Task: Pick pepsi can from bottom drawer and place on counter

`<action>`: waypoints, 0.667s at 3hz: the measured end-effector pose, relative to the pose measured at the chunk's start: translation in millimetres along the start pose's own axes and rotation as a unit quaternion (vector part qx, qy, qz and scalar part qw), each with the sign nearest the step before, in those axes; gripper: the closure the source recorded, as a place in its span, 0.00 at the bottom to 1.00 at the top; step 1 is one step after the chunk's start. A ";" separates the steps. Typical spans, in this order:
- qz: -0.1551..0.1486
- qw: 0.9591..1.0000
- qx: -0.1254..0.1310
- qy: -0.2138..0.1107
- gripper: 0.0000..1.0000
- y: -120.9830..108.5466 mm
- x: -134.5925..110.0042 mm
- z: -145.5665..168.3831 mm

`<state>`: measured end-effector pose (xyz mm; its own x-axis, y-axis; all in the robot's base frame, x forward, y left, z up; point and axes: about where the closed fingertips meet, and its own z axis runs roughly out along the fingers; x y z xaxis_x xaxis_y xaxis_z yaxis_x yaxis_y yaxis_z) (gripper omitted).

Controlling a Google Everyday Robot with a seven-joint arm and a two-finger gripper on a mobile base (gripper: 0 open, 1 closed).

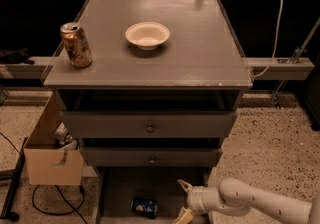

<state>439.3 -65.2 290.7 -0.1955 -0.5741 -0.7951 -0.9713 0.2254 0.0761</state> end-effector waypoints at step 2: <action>0.026 0.999 0.035 -0.025 0.00 -13.8 12.5 36.6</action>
Offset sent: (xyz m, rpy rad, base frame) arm 0.0273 0.0236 -0.0466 0.0688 -0.0269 -0.1704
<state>455.2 -46.7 257.7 -0.2360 -0.5214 -0.8200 -0.9479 0.3092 0.0762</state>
